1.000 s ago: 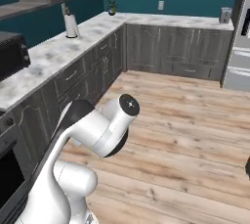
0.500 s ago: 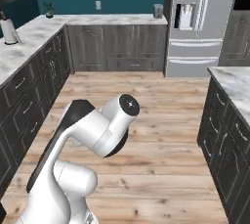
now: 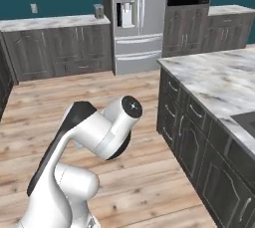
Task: Four empty soda cans are scattered around the kitchen. Gather all the cans and cluster them next to the stove for recycling.
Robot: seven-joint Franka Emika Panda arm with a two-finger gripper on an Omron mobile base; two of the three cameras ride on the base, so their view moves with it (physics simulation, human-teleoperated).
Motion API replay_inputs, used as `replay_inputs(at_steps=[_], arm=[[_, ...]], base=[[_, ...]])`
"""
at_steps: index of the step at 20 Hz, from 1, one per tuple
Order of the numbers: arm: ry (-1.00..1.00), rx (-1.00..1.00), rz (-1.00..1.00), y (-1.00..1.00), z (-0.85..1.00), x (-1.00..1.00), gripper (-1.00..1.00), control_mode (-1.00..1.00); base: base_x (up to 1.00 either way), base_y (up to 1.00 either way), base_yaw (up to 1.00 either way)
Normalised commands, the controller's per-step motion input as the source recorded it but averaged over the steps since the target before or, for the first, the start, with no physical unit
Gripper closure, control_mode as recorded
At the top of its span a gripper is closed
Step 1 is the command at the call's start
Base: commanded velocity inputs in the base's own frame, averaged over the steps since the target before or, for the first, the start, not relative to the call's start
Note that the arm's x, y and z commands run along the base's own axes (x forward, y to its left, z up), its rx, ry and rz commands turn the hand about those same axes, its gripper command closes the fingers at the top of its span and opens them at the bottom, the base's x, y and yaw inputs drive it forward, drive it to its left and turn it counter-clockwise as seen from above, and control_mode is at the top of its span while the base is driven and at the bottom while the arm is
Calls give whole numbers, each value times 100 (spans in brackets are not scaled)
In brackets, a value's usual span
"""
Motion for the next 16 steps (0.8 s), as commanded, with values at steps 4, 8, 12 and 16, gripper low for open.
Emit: replay_inputs(at_steps=[4, 8, 12, 16], arm=[[0, 0, 0, 0, 0, 0, -100, 100], [0, 0, 0, 0, 0, 0, -100, 100], [0, 0, 0, 0, 0, 0, -100, 100], [0, 0, 0, 0, 0, 0, -100, 100]], base=[[0, 0, -50], [0, 0, -50], [0, 0, -50], [0, 0, -50]])
